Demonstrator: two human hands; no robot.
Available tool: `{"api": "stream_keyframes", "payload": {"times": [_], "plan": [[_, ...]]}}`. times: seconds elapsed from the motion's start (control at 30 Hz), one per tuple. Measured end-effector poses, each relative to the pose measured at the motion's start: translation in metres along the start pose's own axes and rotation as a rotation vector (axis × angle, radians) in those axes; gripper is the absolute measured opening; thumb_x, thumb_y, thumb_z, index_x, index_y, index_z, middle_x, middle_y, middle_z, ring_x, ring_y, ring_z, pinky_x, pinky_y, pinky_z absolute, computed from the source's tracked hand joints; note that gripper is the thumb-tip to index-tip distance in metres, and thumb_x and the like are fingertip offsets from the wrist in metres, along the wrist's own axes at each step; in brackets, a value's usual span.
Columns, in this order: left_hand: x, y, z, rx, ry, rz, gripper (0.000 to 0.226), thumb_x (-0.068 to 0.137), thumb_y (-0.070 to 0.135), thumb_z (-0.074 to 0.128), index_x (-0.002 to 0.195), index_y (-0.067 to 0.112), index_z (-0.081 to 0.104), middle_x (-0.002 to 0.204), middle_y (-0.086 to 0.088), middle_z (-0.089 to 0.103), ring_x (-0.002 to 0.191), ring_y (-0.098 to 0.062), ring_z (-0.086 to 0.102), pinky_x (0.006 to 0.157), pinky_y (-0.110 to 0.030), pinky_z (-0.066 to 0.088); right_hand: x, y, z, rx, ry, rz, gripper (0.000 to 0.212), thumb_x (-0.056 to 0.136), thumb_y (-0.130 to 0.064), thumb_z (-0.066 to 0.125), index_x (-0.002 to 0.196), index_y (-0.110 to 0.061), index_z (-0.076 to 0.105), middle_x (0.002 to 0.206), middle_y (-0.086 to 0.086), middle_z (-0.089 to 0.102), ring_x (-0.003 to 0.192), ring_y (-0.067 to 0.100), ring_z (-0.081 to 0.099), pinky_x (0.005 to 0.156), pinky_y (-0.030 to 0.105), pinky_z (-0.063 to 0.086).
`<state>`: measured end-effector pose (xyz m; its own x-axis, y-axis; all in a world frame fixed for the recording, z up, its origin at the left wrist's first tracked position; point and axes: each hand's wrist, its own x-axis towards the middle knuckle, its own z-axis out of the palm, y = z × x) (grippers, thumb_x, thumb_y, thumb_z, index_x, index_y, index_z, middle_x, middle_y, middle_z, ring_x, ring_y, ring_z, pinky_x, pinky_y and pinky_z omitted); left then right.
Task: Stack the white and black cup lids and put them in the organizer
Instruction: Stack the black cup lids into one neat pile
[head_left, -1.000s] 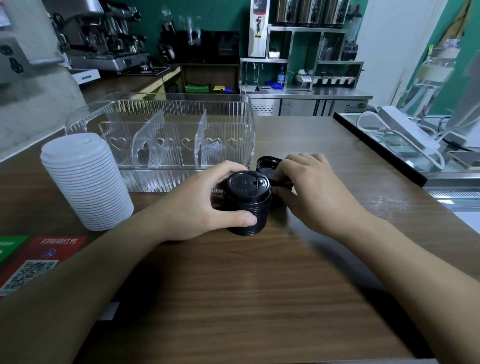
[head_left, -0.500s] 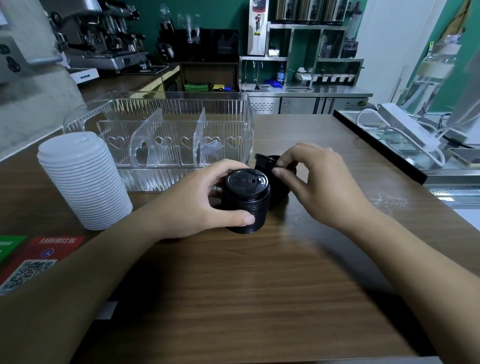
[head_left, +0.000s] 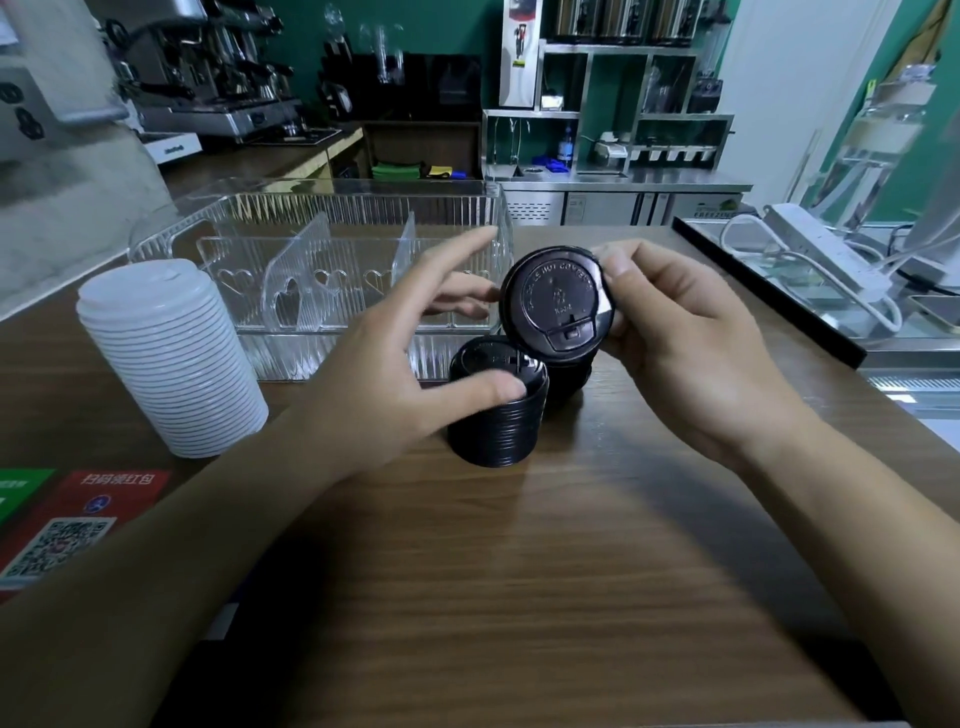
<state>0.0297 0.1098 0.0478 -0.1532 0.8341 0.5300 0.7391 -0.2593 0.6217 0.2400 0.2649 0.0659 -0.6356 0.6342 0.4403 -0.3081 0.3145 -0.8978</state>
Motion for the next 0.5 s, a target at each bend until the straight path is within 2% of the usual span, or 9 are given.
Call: {"api": "stream_keyframes", "payload": {"times": [0.07, 0.1, 0.17, 0.27, 0.33, 0.4, 0.47, 0.5], "plan": [[-0.002, 0.006, 0.001, 0.027, -0.016, 0.018, 0.110, 0.085, 0.042, 0.100, 0.174, 0.046, 0.038, 0.157, 0.025, 0.062, 0.153, 0.003, 0.054, 0.134, -0.044, 0.039, -0.001, 0.000, 0.002, 0.055, -0.039, 0.024, 0.028, 0.117, -0.022, 0.049, 0.115, -0.003, 0.070, 0.086, -0.001, 0.071, 0.080, 0.013, 0.063, 0.086, 0.034, 0.054], [-0.003, 0.008, 0.001, 0.039, -0.018, 0.036, 0.110, 0.083, 0.038, 0.102, 0.173, 0.047, 0.039, 0.158, 0.028, 0.060, 0.155, 0.006, 0.051, 0.134, -0.040, 0.038, -0.002, 0.000, 0.004, 0.068, -0.052, 0.035, 0.029, 0.117, -0.023, 0.051, 0.114, -0.002, 0.071, 0.091, 0.003, 0.073, 0.085, 0.017, 0.064, 0.088, 0.036, 0.054], [-0.004, 0.010, 0.002, 0.047, -0.016, 0.068, 0.109, 0.082, 0.034, 0.103, 0.173, 0.043, 0.043, 0.160, 0.030, 0.059, 0.155, 0.004, 0.051, 0.132, -0.032, 0.038, -0.002, 0.003, 0.006, 0.067, -0.072, 0.046, 0.032, 0.115, -0.026, 0.054, 0.115, -0.001, 0.073, 0.103, 0.016, 0.072, 0.094, 0.029, 0.061, 0.089, 0.044, 0.050], [-0.003, 0.009, 0.003, 0.043, -0.016, 0.087, 0.105, 0.082, 0.034, 0.103, 0.172, 0.037, 0.048, 0.160, 0.023, 0.060, 0.154, -0.001, 0.054, 0.131, -0.026, 0.039, -0.004, 0.004, 0.009, 0.021, -0.107, 0.050, 0.031, 0.116, -0.027, 0.053, 0.115, -0.006, 0.076, 0.104, 0.020, 0.071, 0.090, 0.030, 0.057, 0.077, 0.041, 0.045], [-0.002, 0.007, 0.004, 0.050, -0.015, 0.109, 0.099, 0.082, 0.035, 0.103, 0.168, 0.032, 0.054, 0.157, 0.018, 0.063, 0.152, -0.005, 0.057, 0.130, -0.030, 0.042, -0.006, 0.002, 0.010, -0.021, -0.108, 0.041, 0.032, 0.117, -0.026, 0.052, 0.117, -0.004, 0.075, 0.103, 0.017, 0.073, 0.086, 0.026, 0.060, 0.074, 0.036, 0.047], [-0.001, 0.006, 0.004, 0.051, 0.005, 0.120, 0.094, 0.081, 0.036, 0.104, 0.163, 0.028, 0.059, 0.153, 0.015, 0.066, 0.148, -0.009, 0.061, 0.127, -0.037, 0.047, -0.008, 0.000, 0.009, -0.139, -0.077, -0.029, 0.028, 0.114, -0.028, 0.058, 0.119, -0.006, 0.075, 0.101, 0.008, 0.076, 0.087, 0.015, 0.065, 0.077, 0.030, 0.052], [0.000, 0.004, 0.004, 0.040, 0.045, 0.112, 0.090, 0.079, 0.038, 0.105, 0.157, 0.026, 0.061, 0.148, 0.016, 0.069, 0.142, -0.012, 0.066, 0.122, -0.043, 0.051, -0.010, -0.001, 0.008, -0.292, -0.064, -0.130, 0.030, 0.105, -0.032, 0.072, 0.127, -0.011, 0.073, 0.109, 0.002, 0.077, 0.096, 0.010, 0.069, 0.084, 0.029, 0.055], [0.001, 0.003, 0.004, 0.035, 0.068, 0.106, 0.088, 0.078, 0.040, 0.106, 0.153, 0.026, 0.062, 0.145, 0.016, 0.071, 0.139, -0.013, 0.068, 0.120, -0.044, 0.053, -0.011, -0.001, 0.008, -0.377, -0.073, -0.183, 0.040, 0.100, -0.034, 0.080, 0.133, -0.014, 0.070, 0.118, -0.001, 0.076, 0.105, 0.011, 0.071, 0.089, 0.032, 0.056]]}}
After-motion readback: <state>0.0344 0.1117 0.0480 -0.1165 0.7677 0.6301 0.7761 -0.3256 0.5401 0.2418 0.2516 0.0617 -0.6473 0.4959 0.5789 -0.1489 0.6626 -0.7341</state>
